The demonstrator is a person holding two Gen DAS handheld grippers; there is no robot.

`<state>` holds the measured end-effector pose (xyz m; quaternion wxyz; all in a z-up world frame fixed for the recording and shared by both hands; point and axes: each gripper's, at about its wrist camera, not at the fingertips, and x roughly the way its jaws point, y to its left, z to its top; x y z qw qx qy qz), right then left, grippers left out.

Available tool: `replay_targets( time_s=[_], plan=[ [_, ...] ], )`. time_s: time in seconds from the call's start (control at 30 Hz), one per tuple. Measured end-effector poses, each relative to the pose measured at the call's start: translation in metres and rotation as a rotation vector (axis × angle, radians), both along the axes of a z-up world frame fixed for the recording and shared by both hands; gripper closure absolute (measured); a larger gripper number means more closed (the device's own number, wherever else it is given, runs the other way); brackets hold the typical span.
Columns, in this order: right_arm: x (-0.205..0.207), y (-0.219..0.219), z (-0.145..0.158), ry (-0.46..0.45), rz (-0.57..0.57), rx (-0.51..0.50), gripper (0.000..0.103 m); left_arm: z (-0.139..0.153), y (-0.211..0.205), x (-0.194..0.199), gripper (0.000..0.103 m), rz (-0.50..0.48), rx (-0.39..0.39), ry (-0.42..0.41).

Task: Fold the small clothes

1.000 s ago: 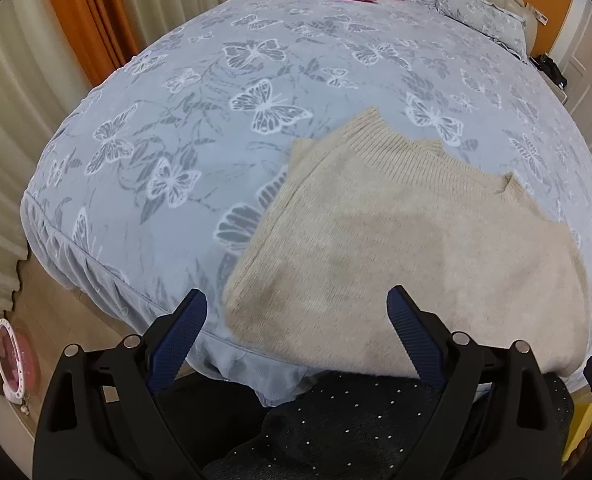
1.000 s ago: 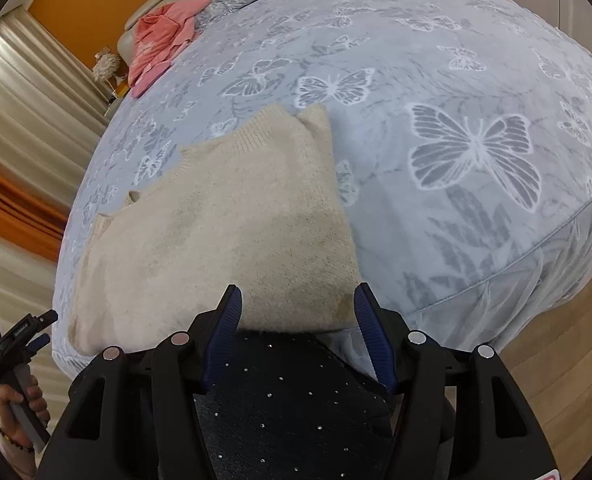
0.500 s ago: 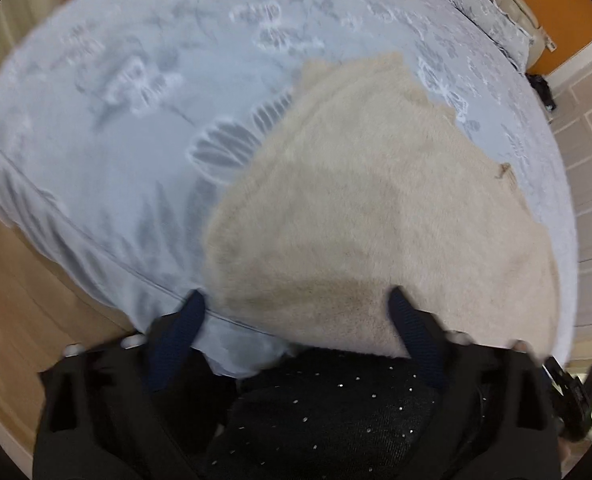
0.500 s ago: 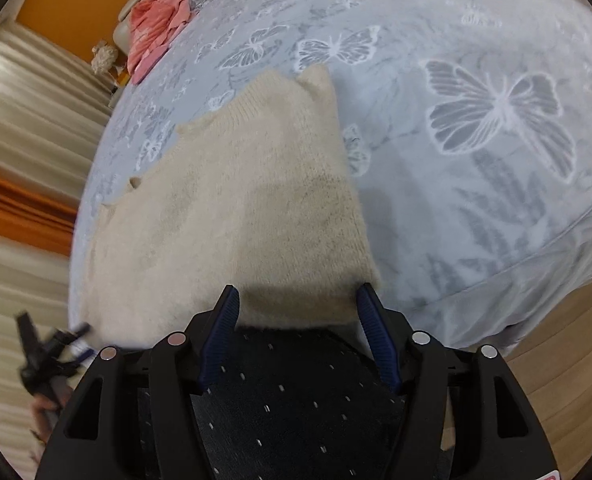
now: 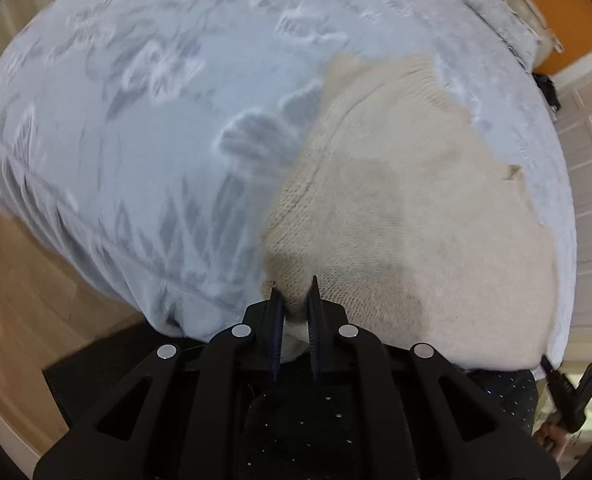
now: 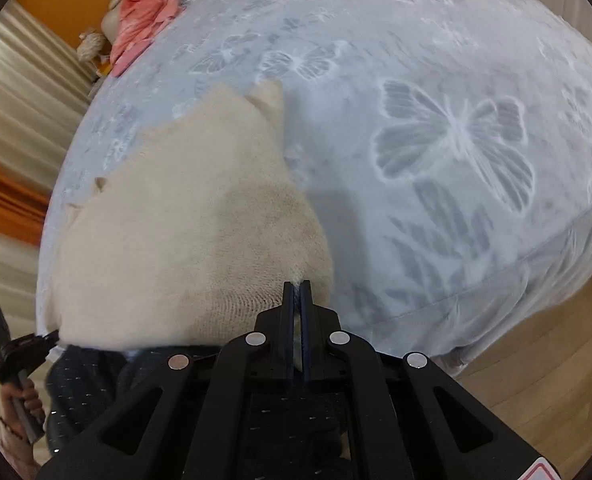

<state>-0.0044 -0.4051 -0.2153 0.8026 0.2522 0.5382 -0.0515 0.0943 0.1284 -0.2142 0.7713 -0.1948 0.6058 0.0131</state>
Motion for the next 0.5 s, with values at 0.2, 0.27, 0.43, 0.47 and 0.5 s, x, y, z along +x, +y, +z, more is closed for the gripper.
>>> replay_targets(
  time_s=[0.2, 0.27, 0.43, 0.47, 0.5],
  plan=[
    [0.009, 0.008, 0.000, 0.047, 0.065, -0.019, 0.099, 0.007, -0.004, -0.004, 0.087, -0.052, 0.053, -0.014],
    [0.007, 0.006, 0.005, 0.069, 0.033, -0.064, 0.092, 0.019, -0.005, -0.005, 0.086, -0.042, 0.048, -0.026],
    [0.017, -0.001, 0.050, -0.090, 0.007, -0.004, 0.073, 0.070, -0.012, 0.006, 0.040, -0.081, 0.090, -0.168],
    [0.028, 0.001, 0.054, -0.107, 0.014, 0.004, 0.070, 0.078, -0.017, 0.016, 0.034, -0.084, 0.096, -0.191],
    [0.038, 0.000, 0.057, -0.120, 0.020, 0.011, 0.067, 0.084, -0.022, 0.029, 0.029, -0.089, 0.098, -0.213]
  ],
)
